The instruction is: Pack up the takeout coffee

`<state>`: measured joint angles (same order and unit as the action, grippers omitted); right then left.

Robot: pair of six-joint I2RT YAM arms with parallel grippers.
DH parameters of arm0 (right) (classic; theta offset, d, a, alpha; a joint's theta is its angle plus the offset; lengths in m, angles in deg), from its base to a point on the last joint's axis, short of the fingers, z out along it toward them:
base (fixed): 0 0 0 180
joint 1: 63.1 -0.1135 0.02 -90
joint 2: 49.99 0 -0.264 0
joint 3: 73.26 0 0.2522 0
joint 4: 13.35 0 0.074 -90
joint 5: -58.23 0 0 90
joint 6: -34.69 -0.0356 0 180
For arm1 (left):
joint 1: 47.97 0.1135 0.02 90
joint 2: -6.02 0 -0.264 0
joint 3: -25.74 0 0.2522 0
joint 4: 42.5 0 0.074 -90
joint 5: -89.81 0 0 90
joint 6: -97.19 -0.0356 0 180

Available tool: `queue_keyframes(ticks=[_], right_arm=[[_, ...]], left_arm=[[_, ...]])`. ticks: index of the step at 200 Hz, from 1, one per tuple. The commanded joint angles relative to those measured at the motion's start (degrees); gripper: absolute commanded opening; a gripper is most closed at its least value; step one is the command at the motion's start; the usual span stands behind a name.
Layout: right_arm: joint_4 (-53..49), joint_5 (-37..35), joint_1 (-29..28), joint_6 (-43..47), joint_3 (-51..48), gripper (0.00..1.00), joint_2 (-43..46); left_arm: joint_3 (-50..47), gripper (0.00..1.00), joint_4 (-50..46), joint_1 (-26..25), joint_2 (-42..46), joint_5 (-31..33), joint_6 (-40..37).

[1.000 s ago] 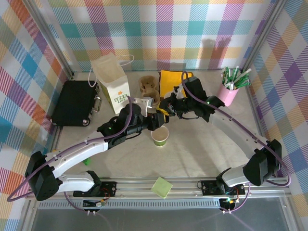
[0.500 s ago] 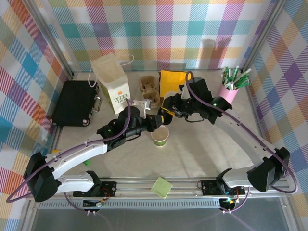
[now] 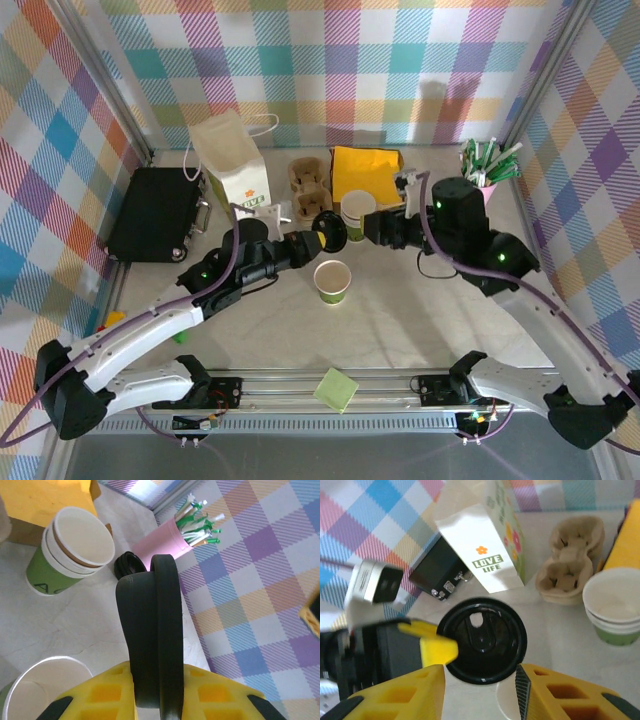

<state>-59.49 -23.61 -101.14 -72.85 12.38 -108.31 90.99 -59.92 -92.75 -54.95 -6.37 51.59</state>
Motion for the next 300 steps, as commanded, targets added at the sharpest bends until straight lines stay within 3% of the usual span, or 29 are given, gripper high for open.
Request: queue_keyframes(ticks=[1, 17, 39, 85, 166, 300], right_arm=[[5.7, -3.5, -4.6, 21.5, -4.3, 0.40, 1.7], [9.4, -8.5, -9.5, 33.8, -8.0, 0.39, 2.7], [16.3, -17.0, -14.4, 43.8, -12.1, 0.43, 3.1], [29.3, -16.5, -17.8, 59.9, -21.1, 0.46, 3.6], [35.5, -25.0, -21.5, 63.2, -22.7, 0.45, -0.4], [35.9, -27.6, -22.8, 63.9, -22.6, 0.20, -1.5]], left_arm=[[2.8, 0.05, -5.1, 1.9, 2.1, -3.6, 6.3], [4.1, 0.05, -7.2, 2.8, 2.7, -5.3, 9.1], [6.2, 0.06, -10.8, 3.2, 3.3, -6.2, 12.2], [7.4, 0.07, -11.5, 3.2, 4.1, -8.0, 19.4], [6.5, 0.07, -11.4, 3.2, 4.6, -8.8, 26.6], [7.0, 0.09, -15.1, 3.2, 4.9, -8.0, 26.5]])
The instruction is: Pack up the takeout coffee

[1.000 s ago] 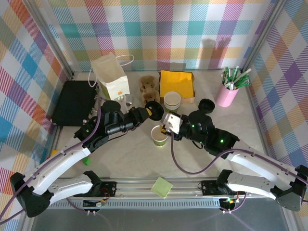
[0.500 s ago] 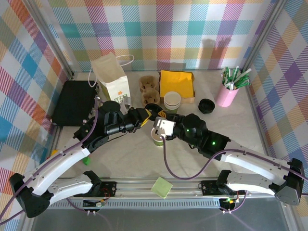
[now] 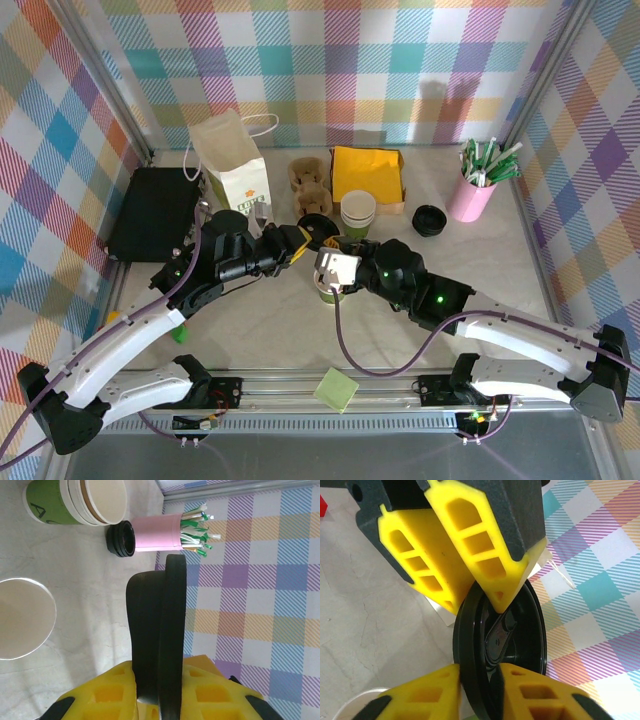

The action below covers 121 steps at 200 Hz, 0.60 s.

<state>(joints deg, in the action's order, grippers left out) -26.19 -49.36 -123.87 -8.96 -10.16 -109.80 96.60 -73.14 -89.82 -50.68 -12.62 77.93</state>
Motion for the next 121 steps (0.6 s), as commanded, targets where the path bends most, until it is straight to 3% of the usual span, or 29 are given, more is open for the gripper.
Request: queue_keyframes(ticks=[1, 71, 86, 121], right_arm=[[2.6, -1.8, -0.1, 0.1, 0.1, 0.20, 0.0], [-1.0, -2.2, 0.0, -3.4, 1.4, 0.02, -0.5], [-2.4, -1.6, -0.1, -4.9, 2.1, 0.01, -0.4], [-7.7, 2.7, 0.0, -10.5, 4.0, 0.00, 0.3]], left_arm=[[1.4, 0.09, -1.8, 0.3, 0.7, -1.7, 0.2], [2.6, 0.12, -2.5, 0.3, 0.9, -1.3, -0.9], [3.1, 0.21, -2.5, 0.3, 1.4, -1.2, -1.9], [5.5, 0.58, -5.9, 0.3, 5.0, 3.5, -6.2]])
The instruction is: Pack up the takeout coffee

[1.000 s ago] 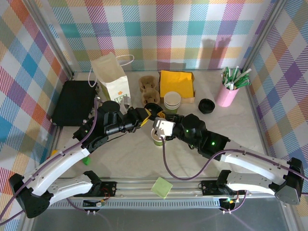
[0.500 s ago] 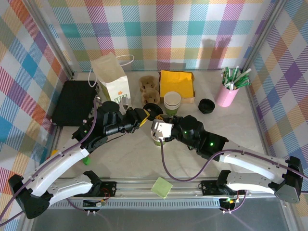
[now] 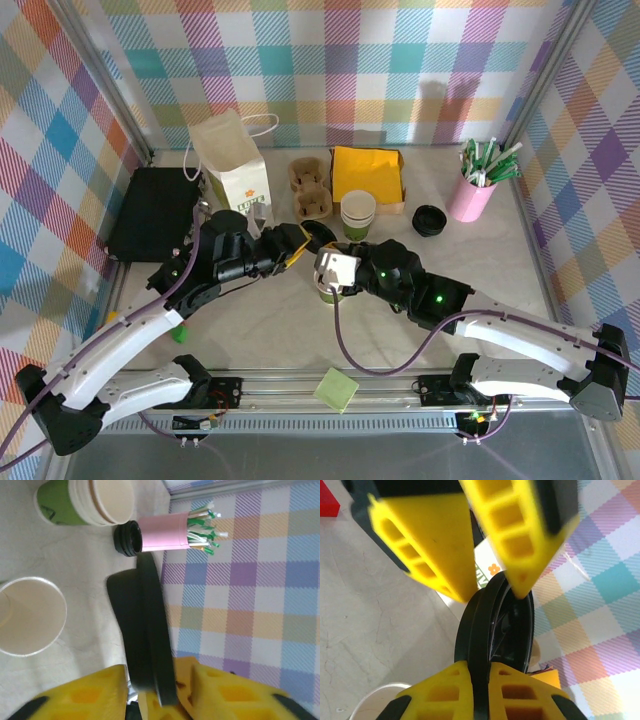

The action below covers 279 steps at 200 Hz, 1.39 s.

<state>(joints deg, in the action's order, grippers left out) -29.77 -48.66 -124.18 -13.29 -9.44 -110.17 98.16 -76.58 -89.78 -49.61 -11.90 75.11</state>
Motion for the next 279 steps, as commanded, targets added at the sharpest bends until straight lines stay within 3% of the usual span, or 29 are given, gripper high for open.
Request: queue_keyframes(ticks=[1, 24, 55, 85, 120, 172, 215, 279], right_arm=[[-4.4, 2.2, 0.4, -6.3, 3.4, 0.00, 0.7], [-10.1, 5.3, 0.6, -11.1, 6.4, 0.00, -0.3], [-16.4, 9.2, 2.0, -21.8, 11.1, 0.00, -1.5], [-23.0, 15.0, 7.3, -37.5, 16.7, 0.00, -3.6], [-26.3, 28.5, 14.4, -50.5, 20.4, 0.00, -5.6], [-22.6, 45.6, 23.1, -68.7, 19.0, 0.00, -5.1], [-17.3, 55.4, 26.7, -80.2, 15.5, 0.00, -4.7], [-8.5, 58.5, 29.8, -91.6, 4.8, 0.00, -3.0]], left_arm=[[4.0, 0.59, -2.5, 0.3, 4.0, 2.9, -3.6], [5.1, 0.72, -4.4, 0.3, 6.7, 6.0, -7.1], [6.8, 0.73, -7.5, 0.3, 8.5, 8.5, -12.0], [7.8, 0.73, -9.9, 0.3, 9.7, 10.2, -15.5], [8.3, 0.74, -11.7, 0.3, 10.9, 10.9, -18.9], [7.1, 0.74, -14.2, 0.3, 11.6, 10.8, -26.1], [4.3, 0.73, -13.5, 0.3, 11.2, 11.2, -29.4], [-1.8, 0.74, -8.7, 0.8, 6.9, 3.8, -28.0]])
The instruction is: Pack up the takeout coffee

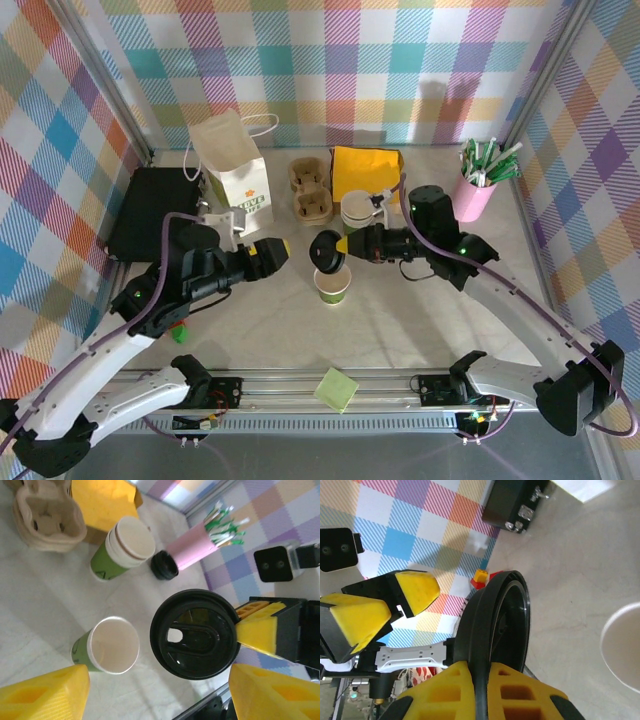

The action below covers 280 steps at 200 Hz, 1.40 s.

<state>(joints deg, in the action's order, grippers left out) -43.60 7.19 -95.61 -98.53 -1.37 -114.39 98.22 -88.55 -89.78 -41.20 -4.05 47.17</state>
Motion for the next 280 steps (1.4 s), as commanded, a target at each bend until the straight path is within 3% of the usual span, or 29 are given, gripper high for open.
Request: queue_keyframes(ticks=[1, 82, 157, 240, 280], right_arm=[[5.5, 2.7, 1.3, -6.5, -3.5, 0.00, 1.2], [19.0, 3.8, 3.1, -12.1, -15.1, 0.00, -2.4], [23.9, 2.2, 5.1, -12.4, -20.8, 0.00, -4.5], [26.4, 1.5, 5.4, -12.3, -23.8, 0.00, -7.4], [25.5, 1.5, 5.4, -11.3, -22.5, 0.09, -9.2]], left_arm=[[-2.0, 0.74, 3.3, 0.9, -1.6, -4.2, 0.0], [-8.8, 0.76, 8.9, 1.7, -6.8, -9.7, 3.2], [-14.1, 0.76, 18.9, 2.2, -10.0, -12.8, 6.7], [-13.2, 0.76, 19.3, 2.2, -12.5, -13.7, 6.4], [-12.1, 0.76, 18.6, 2.2, -12.6, -14.2, 6.2]])
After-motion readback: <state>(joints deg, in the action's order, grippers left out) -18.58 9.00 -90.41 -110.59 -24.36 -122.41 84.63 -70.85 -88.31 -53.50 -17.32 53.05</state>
